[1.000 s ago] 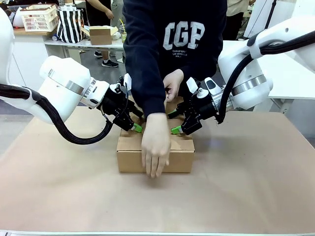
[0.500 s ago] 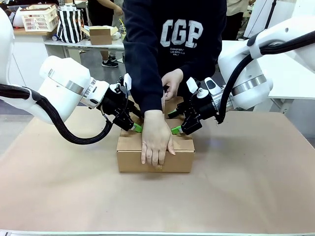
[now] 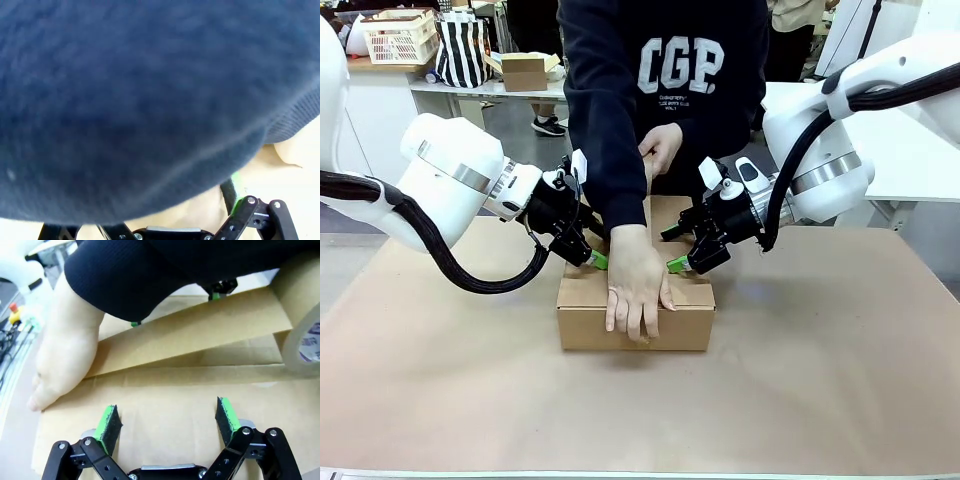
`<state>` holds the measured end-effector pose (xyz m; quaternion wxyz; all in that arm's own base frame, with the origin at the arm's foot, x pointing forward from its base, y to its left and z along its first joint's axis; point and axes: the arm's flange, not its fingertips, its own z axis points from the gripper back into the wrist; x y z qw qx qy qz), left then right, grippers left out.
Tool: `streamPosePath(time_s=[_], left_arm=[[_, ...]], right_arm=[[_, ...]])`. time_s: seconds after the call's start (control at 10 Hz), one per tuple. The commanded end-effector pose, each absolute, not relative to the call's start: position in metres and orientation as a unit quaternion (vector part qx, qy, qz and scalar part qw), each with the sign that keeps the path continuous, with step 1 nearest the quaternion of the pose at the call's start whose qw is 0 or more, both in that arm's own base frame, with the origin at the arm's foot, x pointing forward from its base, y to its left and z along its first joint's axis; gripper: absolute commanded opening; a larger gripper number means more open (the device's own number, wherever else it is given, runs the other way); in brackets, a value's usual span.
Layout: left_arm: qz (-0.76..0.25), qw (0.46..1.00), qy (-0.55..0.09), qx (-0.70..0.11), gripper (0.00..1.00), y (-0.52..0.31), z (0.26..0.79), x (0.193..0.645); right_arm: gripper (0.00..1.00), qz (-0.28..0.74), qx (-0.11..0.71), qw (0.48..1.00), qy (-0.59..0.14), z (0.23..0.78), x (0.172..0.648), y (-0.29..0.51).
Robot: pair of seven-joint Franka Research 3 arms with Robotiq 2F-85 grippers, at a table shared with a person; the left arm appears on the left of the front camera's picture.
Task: Pack the gift set into the box.
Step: Press and hold the closed box until the human finishes sealing it.
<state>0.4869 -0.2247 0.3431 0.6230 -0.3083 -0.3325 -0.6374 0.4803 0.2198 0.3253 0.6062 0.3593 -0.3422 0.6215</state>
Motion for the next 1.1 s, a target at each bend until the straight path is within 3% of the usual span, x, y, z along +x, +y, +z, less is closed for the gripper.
streamPosePath(time_s=[0.0, 1.0], left_arm=[[-0.637, 0.623, -0.331, -0.310, 1.00, -0.2241, 0.3400, 0.4857], [-0.637, 0.623, -0.331, -0.310, 1.00, -0.2241, 0.3400, 0.4857]], right_arm=[[1.00, 0.626, 0.357, 0.602, -0.344, 0.3233, 0.4800, 0.2196], [1.00, 0.626, 0.357, 0.602, -0.344, 0.3233, 0.4800, 0.2196]])
